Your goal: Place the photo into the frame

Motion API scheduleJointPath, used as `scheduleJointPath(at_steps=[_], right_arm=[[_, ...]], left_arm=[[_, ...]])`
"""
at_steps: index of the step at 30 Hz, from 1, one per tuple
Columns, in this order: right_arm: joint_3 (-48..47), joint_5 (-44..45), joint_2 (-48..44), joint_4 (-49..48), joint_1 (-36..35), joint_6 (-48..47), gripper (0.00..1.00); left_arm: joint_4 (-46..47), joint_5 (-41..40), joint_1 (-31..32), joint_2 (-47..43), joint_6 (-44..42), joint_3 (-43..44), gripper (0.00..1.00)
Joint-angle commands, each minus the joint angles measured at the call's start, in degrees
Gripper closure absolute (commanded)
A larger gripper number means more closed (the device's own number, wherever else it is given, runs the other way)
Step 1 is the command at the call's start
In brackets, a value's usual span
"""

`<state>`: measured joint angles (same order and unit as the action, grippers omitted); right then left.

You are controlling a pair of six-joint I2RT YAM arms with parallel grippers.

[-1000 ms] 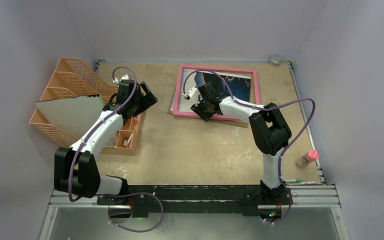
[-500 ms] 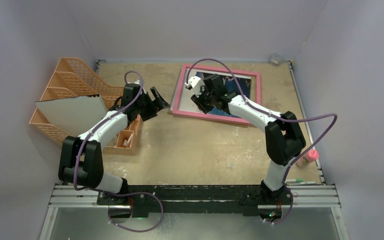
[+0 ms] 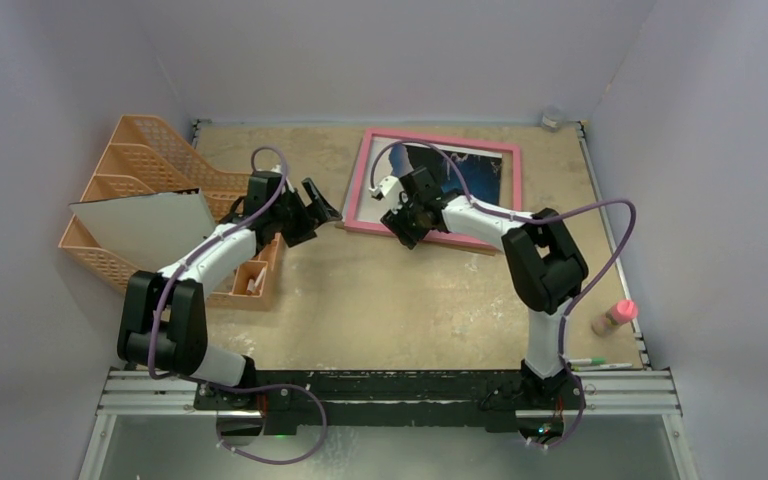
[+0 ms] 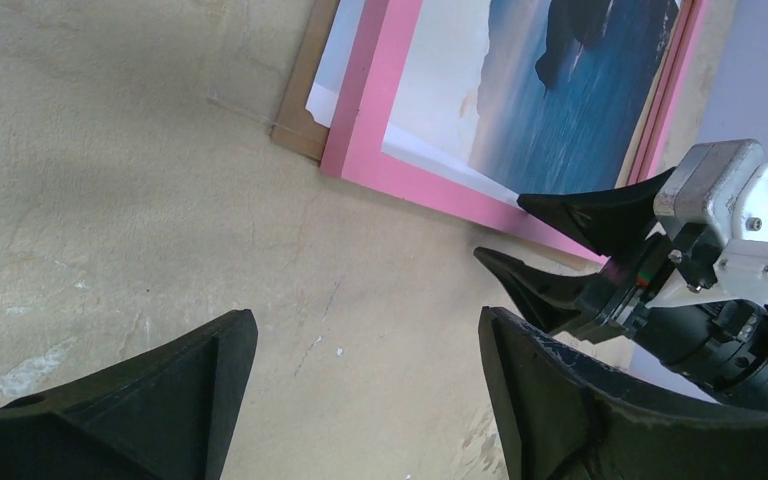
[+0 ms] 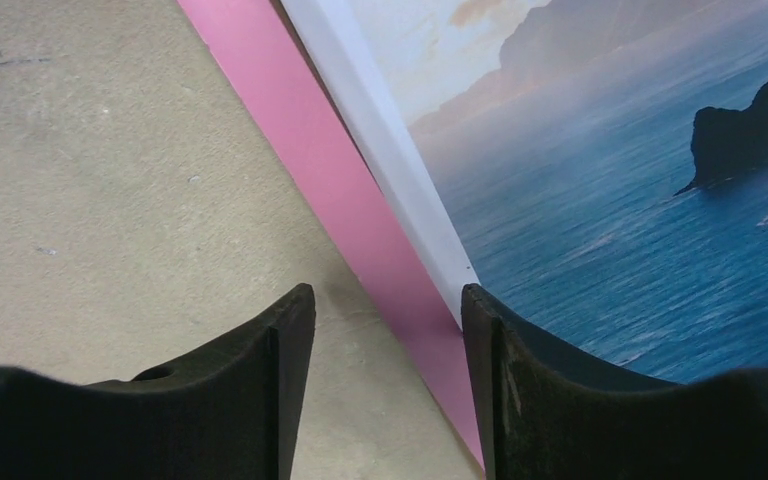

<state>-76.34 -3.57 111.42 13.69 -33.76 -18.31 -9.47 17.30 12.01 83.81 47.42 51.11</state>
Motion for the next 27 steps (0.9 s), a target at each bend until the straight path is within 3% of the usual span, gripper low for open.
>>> scheduleJointPath(at_steps=[1,3,6,15,22,27], right_arm=[[-0.34,-1.28,0.00,0.11,-0.52,-0.96,0.47],[-0.40,-3.79,-0.44,0.35,-0.63,-1.57,0.60],[-0.11,-5.86,-1.20,0.03,-0.54,-2.07,0.66],[-0.03,-5.47,1.15,-0.23,-0.85,-2.03,0.55],[0.08,-3.19,-0.20,-1.92,-1.31,-2.00,0.78],[0.27,-0.67,-3.86,-3.39,-1.36,-1.98,0.86]], left_arm=[[2.43,1.44,-0.04,0.29,0.58,-0.49,0.15],[2.75,1.79,-0.06,0.58,0.53,-0.49,0.15],[3.65,3.15,-0.10,1.30,0.48,-0.49,0.15],[5.90,6.21,-0.04,4.49,1.62,-1.00,0.16],[6.74,6.75,-0.06,5.58,1.81,-0.97,0.16],[8.07,8.91,-0.06,7.16,1.72,-0.53,0.16]])
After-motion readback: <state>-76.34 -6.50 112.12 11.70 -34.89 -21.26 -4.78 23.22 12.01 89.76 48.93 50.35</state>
